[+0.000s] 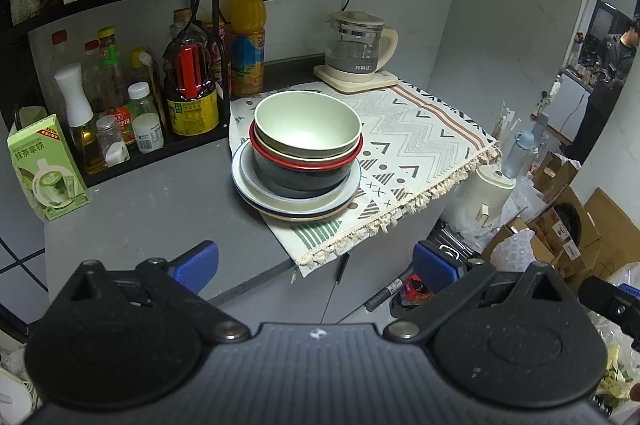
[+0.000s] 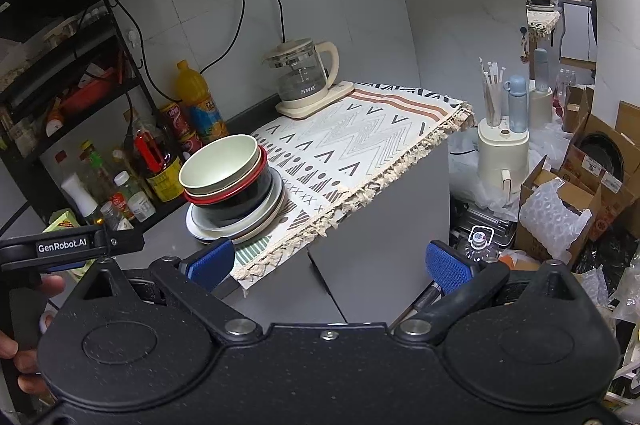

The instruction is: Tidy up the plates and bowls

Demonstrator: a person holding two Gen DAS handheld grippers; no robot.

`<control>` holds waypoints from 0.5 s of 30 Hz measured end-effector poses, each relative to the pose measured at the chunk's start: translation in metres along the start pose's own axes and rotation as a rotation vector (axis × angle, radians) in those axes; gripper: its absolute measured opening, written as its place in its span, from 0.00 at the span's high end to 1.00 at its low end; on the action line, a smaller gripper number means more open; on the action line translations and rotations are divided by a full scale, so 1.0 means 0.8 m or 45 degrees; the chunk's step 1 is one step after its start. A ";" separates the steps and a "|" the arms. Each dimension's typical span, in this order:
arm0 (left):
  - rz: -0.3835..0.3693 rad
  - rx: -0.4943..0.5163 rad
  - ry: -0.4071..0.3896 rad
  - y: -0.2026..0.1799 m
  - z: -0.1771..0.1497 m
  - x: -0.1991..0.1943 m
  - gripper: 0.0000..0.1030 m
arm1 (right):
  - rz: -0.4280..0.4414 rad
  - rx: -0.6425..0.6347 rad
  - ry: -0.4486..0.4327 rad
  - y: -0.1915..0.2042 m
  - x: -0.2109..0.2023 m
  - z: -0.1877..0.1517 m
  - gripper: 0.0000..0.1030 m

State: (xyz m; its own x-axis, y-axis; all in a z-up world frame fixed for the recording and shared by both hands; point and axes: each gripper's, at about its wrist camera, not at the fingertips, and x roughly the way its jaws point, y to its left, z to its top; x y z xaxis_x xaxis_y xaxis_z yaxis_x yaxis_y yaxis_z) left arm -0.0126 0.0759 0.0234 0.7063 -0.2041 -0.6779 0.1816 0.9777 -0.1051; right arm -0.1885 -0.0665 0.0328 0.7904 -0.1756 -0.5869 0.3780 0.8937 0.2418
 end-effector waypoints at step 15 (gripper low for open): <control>-0.012 0.010 0.003 0.001 -0.009 -0.006 0.01 | -0.015 -0.006 0.004 0.004 -0.007 -0.010 0.00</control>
State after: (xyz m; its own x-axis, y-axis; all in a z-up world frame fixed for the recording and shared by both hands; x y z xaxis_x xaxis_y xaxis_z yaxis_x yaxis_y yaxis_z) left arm -0.0208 0.0779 0.0219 0.7030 -0.2130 -0.6786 0.1936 0.9754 -0.1055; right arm -0.1959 -0.0594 0.0306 0.7843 -0.1852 -0.5921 0.3853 0.8934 0.2310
